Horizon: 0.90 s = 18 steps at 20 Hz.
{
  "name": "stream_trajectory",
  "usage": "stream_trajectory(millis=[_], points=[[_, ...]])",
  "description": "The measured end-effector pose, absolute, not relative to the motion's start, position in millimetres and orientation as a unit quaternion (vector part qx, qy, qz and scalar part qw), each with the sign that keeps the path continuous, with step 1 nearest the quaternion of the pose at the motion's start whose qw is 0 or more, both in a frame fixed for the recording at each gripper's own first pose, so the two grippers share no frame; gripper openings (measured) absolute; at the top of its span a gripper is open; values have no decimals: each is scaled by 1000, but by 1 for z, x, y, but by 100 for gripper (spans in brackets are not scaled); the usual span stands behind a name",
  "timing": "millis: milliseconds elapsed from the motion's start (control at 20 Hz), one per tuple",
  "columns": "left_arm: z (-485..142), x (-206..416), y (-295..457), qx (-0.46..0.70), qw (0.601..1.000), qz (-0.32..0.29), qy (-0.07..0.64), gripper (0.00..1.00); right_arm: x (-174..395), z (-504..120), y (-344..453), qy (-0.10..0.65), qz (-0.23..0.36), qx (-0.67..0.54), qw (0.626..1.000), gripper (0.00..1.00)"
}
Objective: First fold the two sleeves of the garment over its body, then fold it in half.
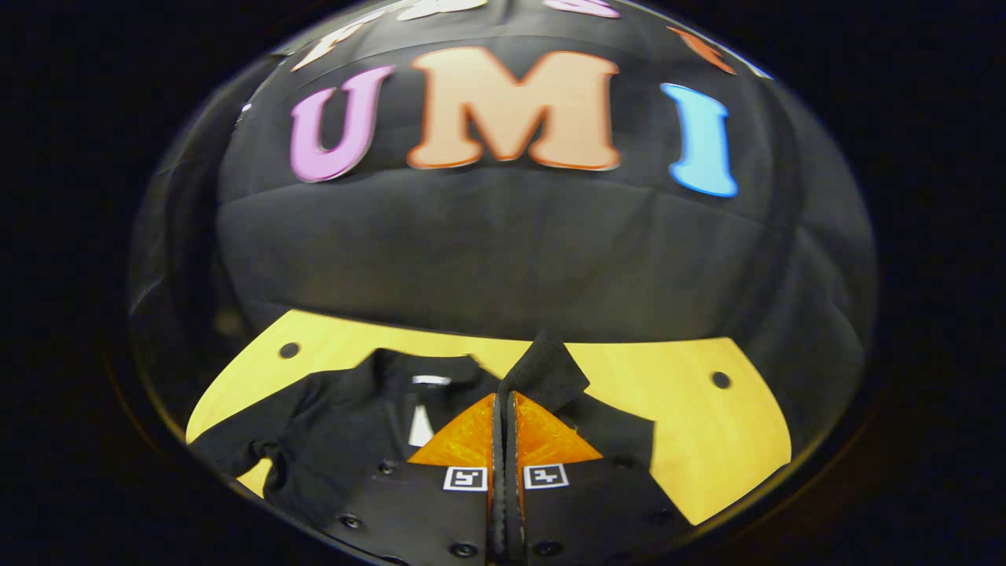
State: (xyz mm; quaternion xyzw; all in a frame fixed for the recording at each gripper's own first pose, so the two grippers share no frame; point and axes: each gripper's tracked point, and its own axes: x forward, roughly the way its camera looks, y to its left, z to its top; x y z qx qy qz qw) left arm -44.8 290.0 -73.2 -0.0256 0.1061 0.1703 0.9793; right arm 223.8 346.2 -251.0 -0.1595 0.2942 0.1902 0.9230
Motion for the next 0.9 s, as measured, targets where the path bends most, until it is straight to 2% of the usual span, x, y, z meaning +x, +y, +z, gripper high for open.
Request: stream_trajectory(millis=[250,350,400,450,550,600,750,900], points=[[-94,-75,333,-28,966,223,130,92,182,-333,447,326,286,-241,868,2],[-100,-86,347,-13,960,240,143,92,174,-352,471,339,314,-240,854,3],[-98,-87,349,-6,958,247,145,92,160,-362,492,350,349,-220,841,6],[-96,-90,352,-3,957,251,146,95,135,-369,509,368,397,-194,818,36],[-97,-99,358,-7,956,253,145,92,106,-375,531,387,449,-172,787,94],[-99,-99,357,-11,957,252,146,92,101,-376,531,378,457,-187,783,99],[-112,-94,347,-20,958,241,152,93,104,-372,522,353,458,-236,781,99],[-135,-96,329,-17,960,220,173,92,104,-364,521,344,452,-228,791,100]])
